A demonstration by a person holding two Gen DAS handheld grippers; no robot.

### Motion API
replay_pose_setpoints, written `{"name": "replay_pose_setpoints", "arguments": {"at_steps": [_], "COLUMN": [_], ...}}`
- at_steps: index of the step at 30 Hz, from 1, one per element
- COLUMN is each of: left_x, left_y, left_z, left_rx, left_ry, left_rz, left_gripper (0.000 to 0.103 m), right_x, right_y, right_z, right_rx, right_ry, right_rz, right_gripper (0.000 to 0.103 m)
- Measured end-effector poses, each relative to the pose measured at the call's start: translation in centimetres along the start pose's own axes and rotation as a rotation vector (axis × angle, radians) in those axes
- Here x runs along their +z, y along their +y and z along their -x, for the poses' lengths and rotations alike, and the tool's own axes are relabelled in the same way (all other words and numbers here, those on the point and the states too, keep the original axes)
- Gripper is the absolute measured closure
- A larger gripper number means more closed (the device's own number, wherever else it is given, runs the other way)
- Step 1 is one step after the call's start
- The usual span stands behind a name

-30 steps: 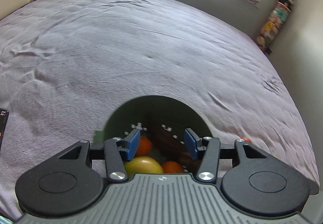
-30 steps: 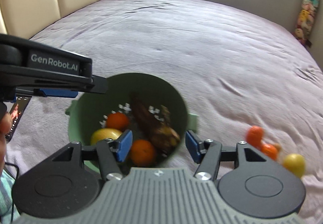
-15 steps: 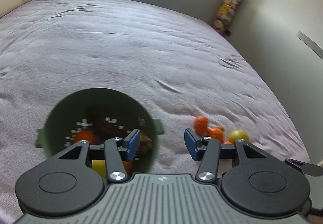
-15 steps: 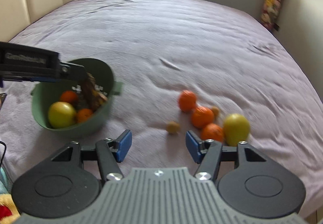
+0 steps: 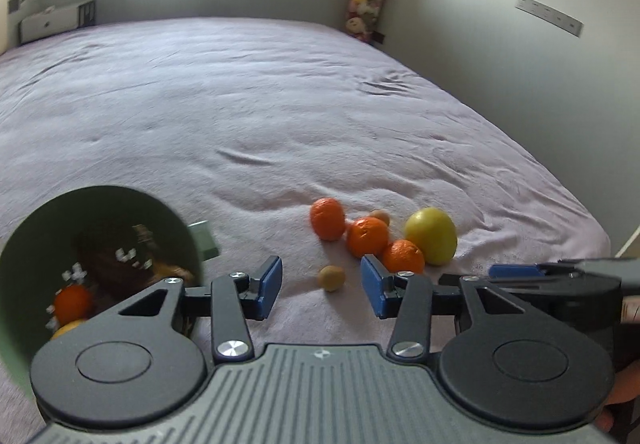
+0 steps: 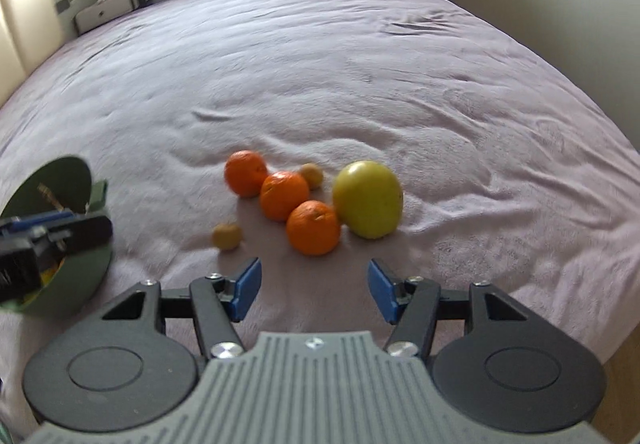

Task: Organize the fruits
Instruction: 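Move both open tools from the colander back toward the fruit pile, then grasp the small brown kiwi with the left tool while the right tool grasps a mandarin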

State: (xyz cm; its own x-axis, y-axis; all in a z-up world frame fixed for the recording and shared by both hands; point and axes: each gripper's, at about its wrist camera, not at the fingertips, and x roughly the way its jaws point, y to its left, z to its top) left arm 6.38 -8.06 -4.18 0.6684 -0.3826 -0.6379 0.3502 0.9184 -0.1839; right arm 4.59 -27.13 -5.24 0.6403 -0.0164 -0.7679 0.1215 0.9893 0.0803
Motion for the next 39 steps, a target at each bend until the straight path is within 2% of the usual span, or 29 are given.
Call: {"name": "replay_pose_setpoints", "arguments": {"at_steps": [6, 12, 20, 26, 29, 32, 36, 39], "left_x": [-1.1, -1.6, -2.3, -2.2, -2.2, -2.3, -2.4, -2.3], "left_y": [-0.6, -0.5, -0.8, -0.6, -0.7, -0.7, -0.6, -0.5], "left_z": [-2.9, -5.8, -8.9, -9.7, -10.1, -10.6, -11.0, -11.0], "left_rx": [-0.02, -0.018, -0.006, -0.008, -0.017, -0.024, -0.033, -0.042], "left_ry": [0.003, 0.04, 0.079, 0.077, 0.084, 0.099, 0.109, 0.109], "left_rz": [-0.058, -0.064, -0.097, -0.099, -0.102, -0.1, -0.096, -0.091], "left_gripper": [0.054, 0.055, 0.059, 0.061, 0.063, 0.067, 0.07, 0.073], "right_x": [0.5, 0.6, 0.6, 0.8, 0.8, 0.8, 0.9, 1.0], "right_y": [-1.0, -2.1, -2.4, -2.4, -2.5, -3.0, -2.6, -2.5], "right_z": [-2.2, -4.2, -6.2, -7.6, -8.1, -8.6, -9.2, -9.5], "right_rx": [0.031, 0.058, 0.07, 0.078, 0.06, 0.082, 0.085, 0.089], "right_ry": [-0.005, 0.01, 0.023, 0.031, 0.031, 0.03, 0.036, 0.037], "right_rz": [-0.104, -0.196, -0.228, -0.25, -0.25, -0.286, -0.274, -0.277], "right_gripper": [0.051, 0.053, 0.053, 0.053, 0.053, 0.053, 0.054, 0.057]}}
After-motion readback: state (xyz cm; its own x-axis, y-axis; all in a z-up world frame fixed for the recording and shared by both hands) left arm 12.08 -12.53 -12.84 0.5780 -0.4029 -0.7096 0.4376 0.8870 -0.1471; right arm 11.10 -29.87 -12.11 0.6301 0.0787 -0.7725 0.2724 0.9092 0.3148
